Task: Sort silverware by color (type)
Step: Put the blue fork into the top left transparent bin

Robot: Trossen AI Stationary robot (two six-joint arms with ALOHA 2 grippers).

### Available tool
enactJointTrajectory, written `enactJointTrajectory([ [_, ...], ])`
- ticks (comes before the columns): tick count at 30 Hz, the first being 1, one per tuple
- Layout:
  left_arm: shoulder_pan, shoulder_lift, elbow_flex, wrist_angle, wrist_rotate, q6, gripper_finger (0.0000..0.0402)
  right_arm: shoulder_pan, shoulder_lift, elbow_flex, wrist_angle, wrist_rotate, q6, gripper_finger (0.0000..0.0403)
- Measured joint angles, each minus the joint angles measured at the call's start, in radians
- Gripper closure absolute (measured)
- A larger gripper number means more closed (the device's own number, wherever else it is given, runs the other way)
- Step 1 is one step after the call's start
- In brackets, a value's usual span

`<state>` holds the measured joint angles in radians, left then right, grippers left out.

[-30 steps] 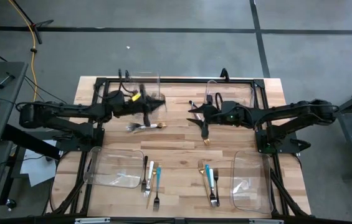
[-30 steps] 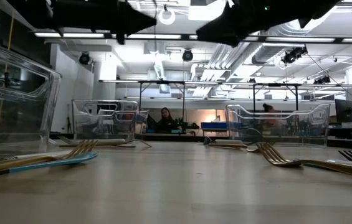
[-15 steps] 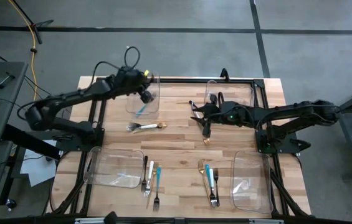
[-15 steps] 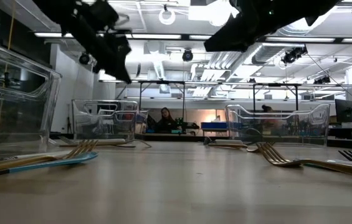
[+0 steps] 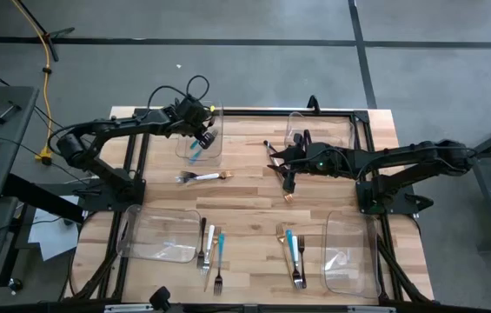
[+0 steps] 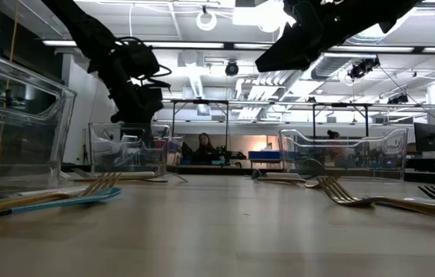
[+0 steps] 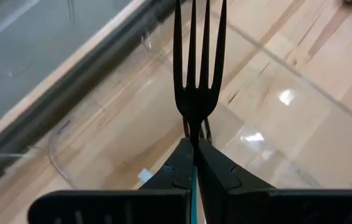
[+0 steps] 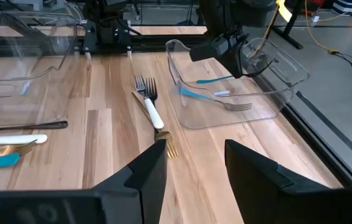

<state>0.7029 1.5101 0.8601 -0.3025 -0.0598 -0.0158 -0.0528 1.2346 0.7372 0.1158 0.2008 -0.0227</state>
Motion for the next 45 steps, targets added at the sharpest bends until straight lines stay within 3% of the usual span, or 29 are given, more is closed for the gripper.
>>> enactJointTrajectory([
  [26,0.0,0.0,0.0,-0.009,0.004,0.012,0.0399,0.0,0.0,0.0,0.0,-0.001,0.019,0.0245],
  [45,0.0,-0.001,0.0,-0.007,0.004,0.027,0.0318,0.0,0.0,0.0,-0.018,-0.001,0.019,0.0245],
])
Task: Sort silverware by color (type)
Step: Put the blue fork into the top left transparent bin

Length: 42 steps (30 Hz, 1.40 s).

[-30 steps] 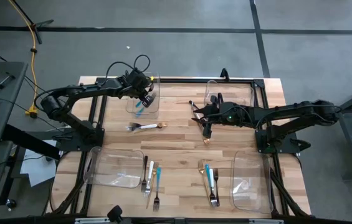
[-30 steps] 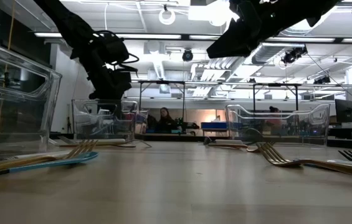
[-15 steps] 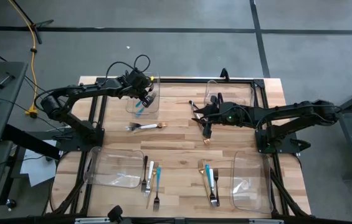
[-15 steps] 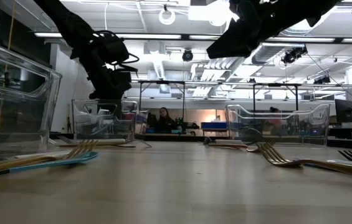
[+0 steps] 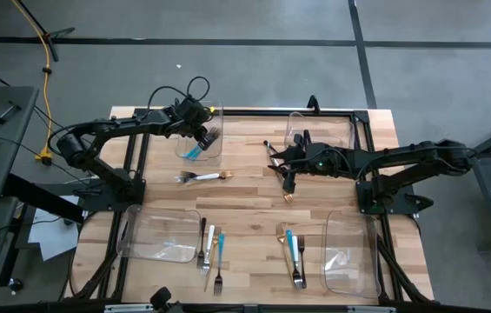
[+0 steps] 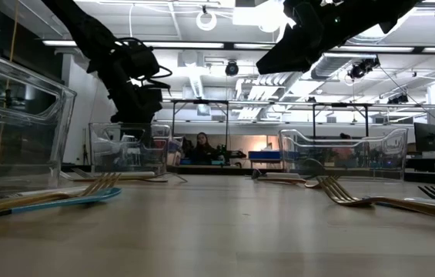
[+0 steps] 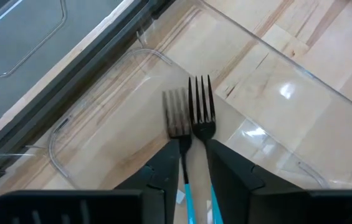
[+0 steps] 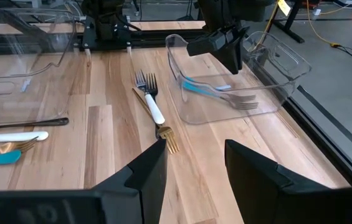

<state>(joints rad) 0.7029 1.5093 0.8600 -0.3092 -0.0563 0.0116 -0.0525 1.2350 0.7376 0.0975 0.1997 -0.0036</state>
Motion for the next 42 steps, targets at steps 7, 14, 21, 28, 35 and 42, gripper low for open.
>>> enactJointTrajectory([
  [7,0.0,0.0,0.0,0.002,0.0,0.008,0.0279,0.0,0.0,0.0,0.0,0.0,0.0,0.0245],
  [14,0.0,0.0,0.0,0.009,0.0,0.011,0.0259,0.0,0.0,0.0,0.0,0.0,0.0,0.0245],
  [21,0.0,0.0,0.0,0.016,0.0,0.016,0.0256,0.0,0.0,0.0,0.0,0.0,0.0,0.0245],
  [28,0.0,0.0,0.0,0.016,0.0,0.018,0.0256,0.0,0.0,0.0,0.0,0.015,0.0,0.0245],
  [35,0.0,0.0,0.0,0.015,0.0,0.018,0.0256,0.0,0.0,0.0,0.0,0.044,0.0,0.0245],
  [42,0.0,0.0,0.0,0.014,0.0,0.018,0.0256,0.0,0.0,0.0,0.0,0.044,0.0,0.0245],
])
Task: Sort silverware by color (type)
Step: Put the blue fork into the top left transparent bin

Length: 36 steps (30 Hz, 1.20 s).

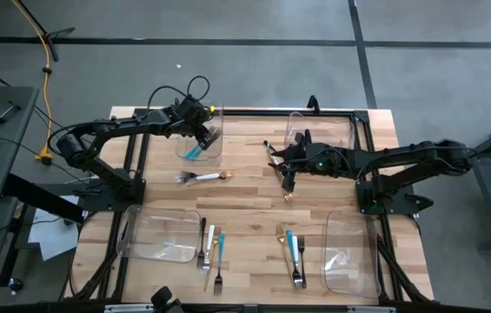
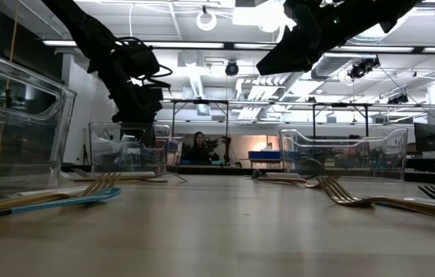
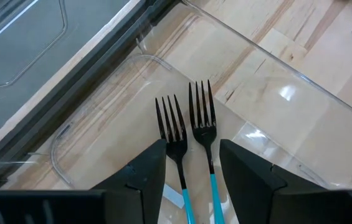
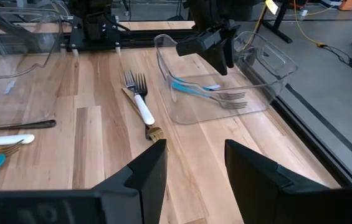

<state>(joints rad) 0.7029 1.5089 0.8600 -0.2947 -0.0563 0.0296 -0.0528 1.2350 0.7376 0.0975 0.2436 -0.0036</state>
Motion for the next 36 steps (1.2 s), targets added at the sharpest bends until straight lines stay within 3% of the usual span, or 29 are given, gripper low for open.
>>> enactJointTrajectory([
  [12,-0.001,0.0,0.0,0.0,0.001,0.0,0.0257,0.0,0.0,0.0,-0.003,0.0,0.0,0.0245],
  [18,-0.047,-0.051,0.0,0.003,0.137,0.025,0.0291,0.0,0.0,0.0,-0.019,0.0,0.007,0.0245],
  [24,-0.204,-0.209,-0.005,0.039,0.137,0.004,0.0391,0.0,0.0,0.0,-0.038,0.0,0.007,0.0245],
  [31,-0.452,-0.393,-0.136,0.356,0.055,-0.002,0.04,0.0,0.0,0.0,-0.05,0.0,0.026,0.0245],
  [36,-0.564,-0.461,-0.247,0.498,-0.031,0.0,0.0401,0.0,0.0,0.0,-0.053,-0.008,0.035,0.0245],
])
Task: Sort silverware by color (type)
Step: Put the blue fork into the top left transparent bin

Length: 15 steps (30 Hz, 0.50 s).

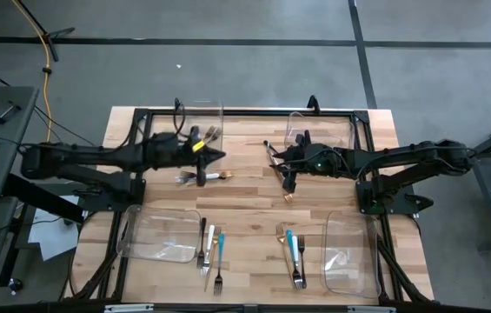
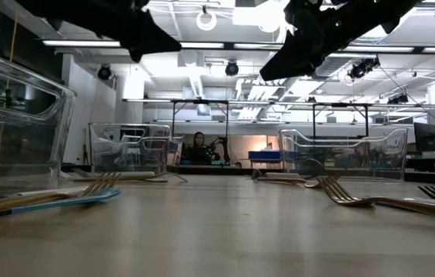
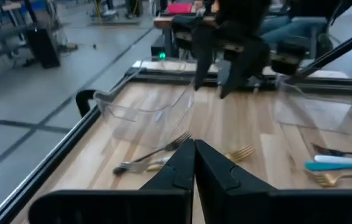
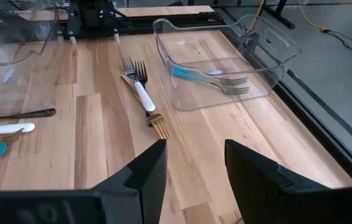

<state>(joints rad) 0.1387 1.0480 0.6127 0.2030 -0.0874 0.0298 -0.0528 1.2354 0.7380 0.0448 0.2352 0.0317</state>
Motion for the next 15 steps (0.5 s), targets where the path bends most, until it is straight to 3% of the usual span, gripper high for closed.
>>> enactJointTrajectory([
  [5,-0.037,-0.009,-0.043,0.016,-0.044,0.0,0.0401,0.0,0.0,0.0,-0.005,-0.015,0.088,0.0245],
  [7,-0.038,-0.009,-0.05,0.03,-0.054,0.0,0.0401,0.0,0.001,0.0,-0.017,-0.097,0.17,0.0245],
  [11,-0.038,-0.009,-0.063,0.069,-0.058,0.032,0.0401,0.023,0.02,0.001,-0.051,-0.372,0.357,0.0245],
  [15,-0.038,-0.009,-0.063,0.11,-0.06,0.072,0.0401,0.109,0.042,0.002,-0.066,-0.468,0.535,0.0245],
])
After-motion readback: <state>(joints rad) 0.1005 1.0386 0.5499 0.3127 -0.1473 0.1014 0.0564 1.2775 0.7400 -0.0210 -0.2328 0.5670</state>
